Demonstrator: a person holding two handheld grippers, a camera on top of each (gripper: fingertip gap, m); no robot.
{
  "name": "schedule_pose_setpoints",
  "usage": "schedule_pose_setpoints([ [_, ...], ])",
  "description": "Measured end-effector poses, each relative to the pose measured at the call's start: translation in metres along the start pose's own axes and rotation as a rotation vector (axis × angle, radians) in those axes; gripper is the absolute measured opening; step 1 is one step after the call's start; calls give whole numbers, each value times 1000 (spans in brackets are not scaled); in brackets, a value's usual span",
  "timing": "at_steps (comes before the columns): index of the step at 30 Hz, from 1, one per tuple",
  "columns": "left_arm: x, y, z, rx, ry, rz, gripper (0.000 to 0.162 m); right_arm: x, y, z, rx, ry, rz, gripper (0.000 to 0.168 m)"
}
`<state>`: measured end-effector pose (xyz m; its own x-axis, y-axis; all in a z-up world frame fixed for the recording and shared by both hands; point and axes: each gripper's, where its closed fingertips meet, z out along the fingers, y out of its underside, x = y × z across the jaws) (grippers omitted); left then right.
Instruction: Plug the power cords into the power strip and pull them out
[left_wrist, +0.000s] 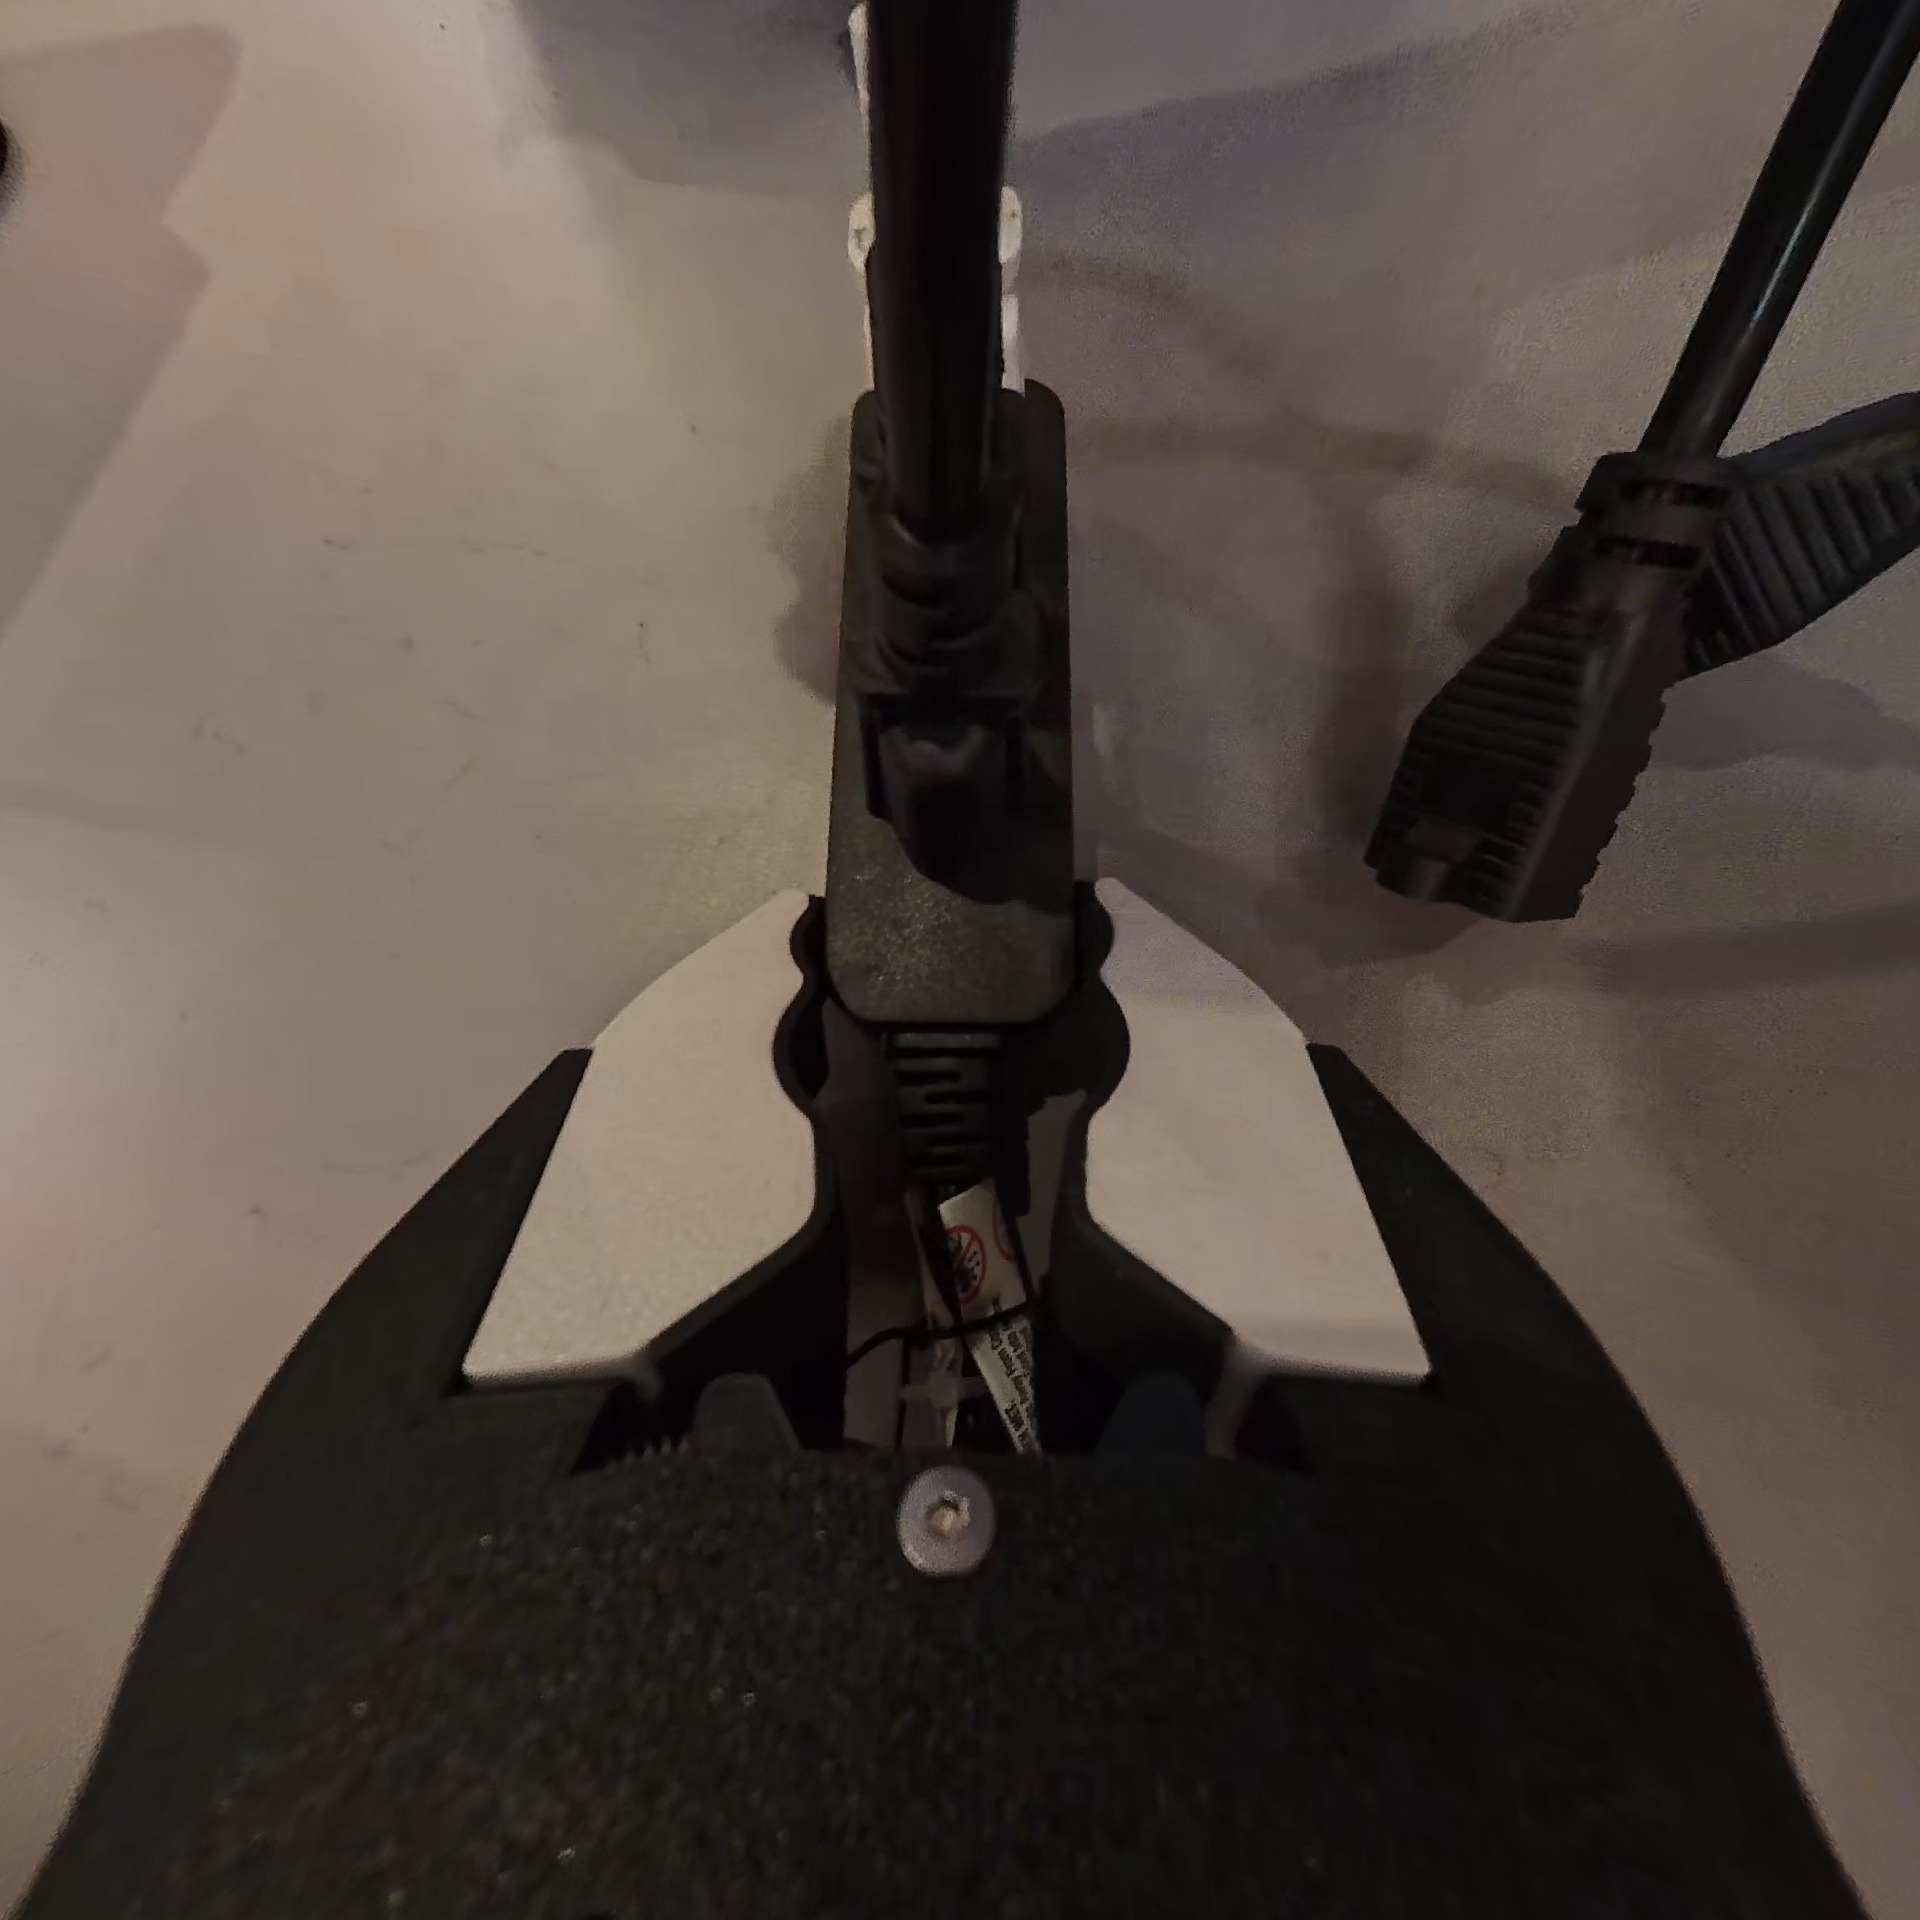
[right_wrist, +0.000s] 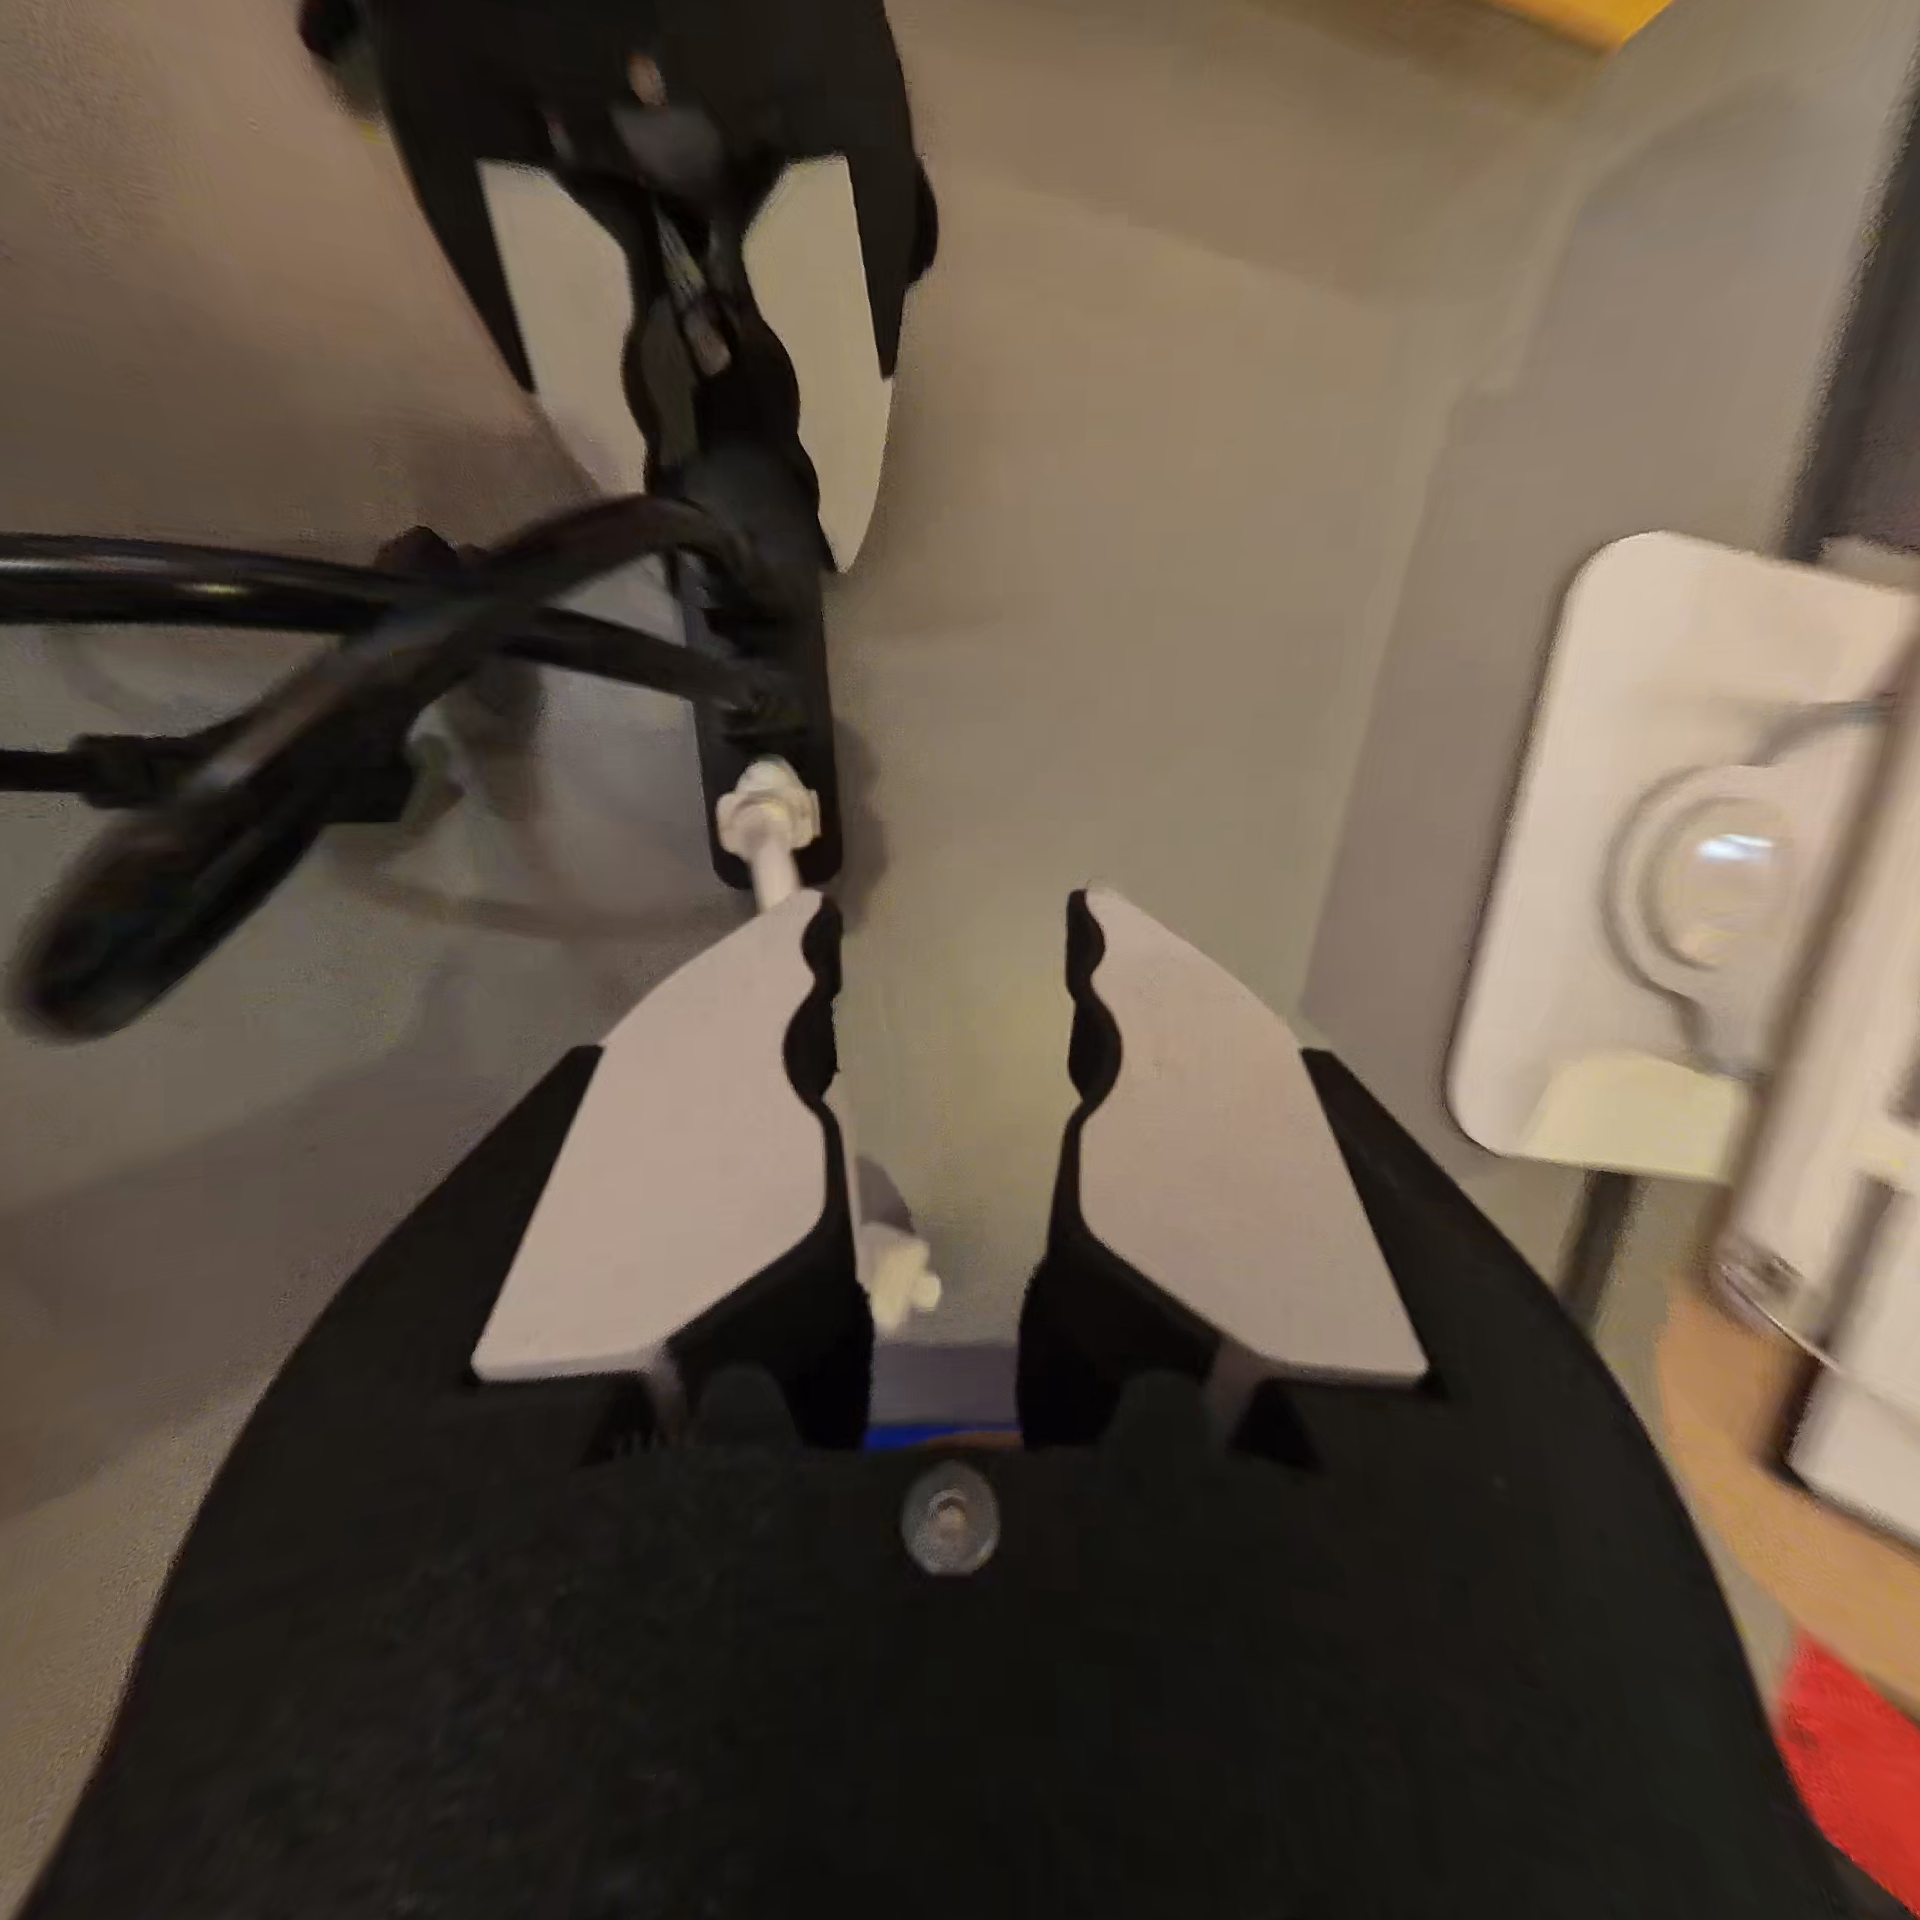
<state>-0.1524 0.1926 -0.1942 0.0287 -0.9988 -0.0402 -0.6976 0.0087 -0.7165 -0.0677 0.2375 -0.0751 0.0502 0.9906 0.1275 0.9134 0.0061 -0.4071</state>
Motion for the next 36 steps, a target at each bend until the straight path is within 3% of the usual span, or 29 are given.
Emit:
schedule_pose_setpoints([
  [3,-1,1,0,-5,4,-20,45,-38,-18,38,102,-364,113,39],
  [4,-2,1,0,-9,4,-28,45,-49,-22,47,102,-401,108,37],
  [6,-2,2,0,-12,6,-33,45,-50,-14,58,23,-303,19,33],
  [8,-1,2,0,-12,11,-34,45,-40,-23,54,91,-184,-3,32],
  [11,-1,2,0,-12,14,-36,45,-32,-25,49,76,-110,-31,43],
  [17,-1,2,0,-12,10,-35,45,-50,-38,60,22,-150,-31,43],
  [19,-1,2,0,-13,12,-37,45,-54,-39,67,-17,-138,-50,34],
  [21,-1,2,-1,-16,14,-42,45,-54,-47,70,3,-96,-74,25],
  [29,-3,2,-1,-15,9,-51,45,-47,-47,84,-73,31,-141,19],
  [36,-4,1,0,-8,2,-54,46,-47,-46,82,-1,-8,-99,15],
])
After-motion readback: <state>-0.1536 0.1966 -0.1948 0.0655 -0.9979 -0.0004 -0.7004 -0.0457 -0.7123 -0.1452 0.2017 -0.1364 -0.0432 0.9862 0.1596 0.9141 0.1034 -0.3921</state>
